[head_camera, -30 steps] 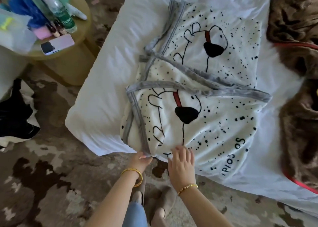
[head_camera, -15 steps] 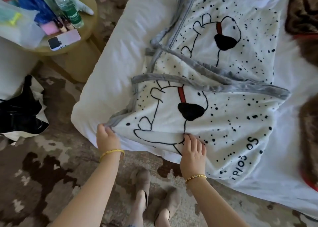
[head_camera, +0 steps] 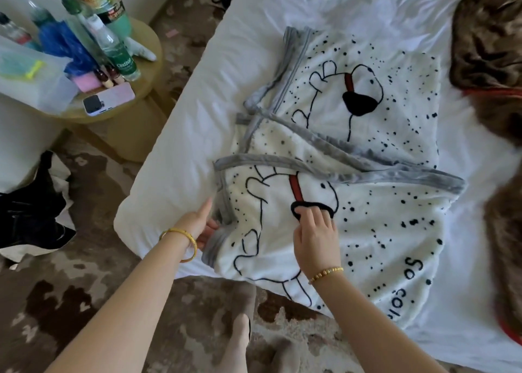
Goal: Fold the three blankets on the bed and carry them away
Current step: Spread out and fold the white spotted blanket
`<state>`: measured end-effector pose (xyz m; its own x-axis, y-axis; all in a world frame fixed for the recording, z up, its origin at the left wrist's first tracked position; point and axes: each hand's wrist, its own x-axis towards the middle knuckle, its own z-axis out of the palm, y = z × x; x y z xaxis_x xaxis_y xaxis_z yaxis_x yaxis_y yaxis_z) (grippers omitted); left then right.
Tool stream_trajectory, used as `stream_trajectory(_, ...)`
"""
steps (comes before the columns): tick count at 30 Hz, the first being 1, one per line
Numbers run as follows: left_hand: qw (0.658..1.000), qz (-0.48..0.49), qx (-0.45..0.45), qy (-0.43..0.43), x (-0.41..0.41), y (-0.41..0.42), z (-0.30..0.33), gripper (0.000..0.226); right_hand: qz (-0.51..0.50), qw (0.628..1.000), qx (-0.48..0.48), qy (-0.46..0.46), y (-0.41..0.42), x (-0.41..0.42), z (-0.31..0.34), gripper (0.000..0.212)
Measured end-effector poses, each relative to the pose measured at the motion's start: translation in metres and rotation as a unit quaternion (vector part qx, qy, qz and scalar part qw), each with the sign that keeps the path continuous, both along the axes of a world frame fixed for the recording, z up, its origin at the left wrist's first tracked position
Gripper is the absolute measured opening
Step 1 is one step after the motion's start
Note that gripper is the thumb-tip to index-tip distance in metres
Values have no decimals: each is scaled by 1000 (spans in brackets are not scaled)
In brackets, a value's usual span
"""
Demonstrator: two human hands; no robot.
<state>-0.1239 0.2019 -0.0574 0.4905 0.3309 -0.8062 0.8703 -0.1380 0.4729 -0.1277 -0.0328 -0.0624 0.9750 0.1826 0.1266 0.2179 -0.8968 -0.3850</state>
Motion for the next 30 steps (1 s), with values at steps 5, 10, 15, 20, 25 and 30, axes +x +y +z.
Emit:
stream_trajectory(5,986,54,-154,19,47,0,7,49,18,998,-64,18,26,66,7,51)
stream_trajectory(10,995,87,-49,-10,77,-17,-17,42,-5,982,-101,157,35,120,-3,58)
stream_trajectory(15,992,-4,104,-70,106,-12,-29,40,16,971,-85,223,40,156,1,16)
stream_trajectory(20,989,-94,107,-41,148,-5,-22,35,-23,994,-20,106,40,181,7,17)
stream_trajectory(25,914,-212,262,-226,183,-4,12,12,-59,994,15,96,28,188,6,22)
stream_trajectory(30,933,-17,221,-283,239,-46,25,10,-117,986,55,102,14,193,12,28)
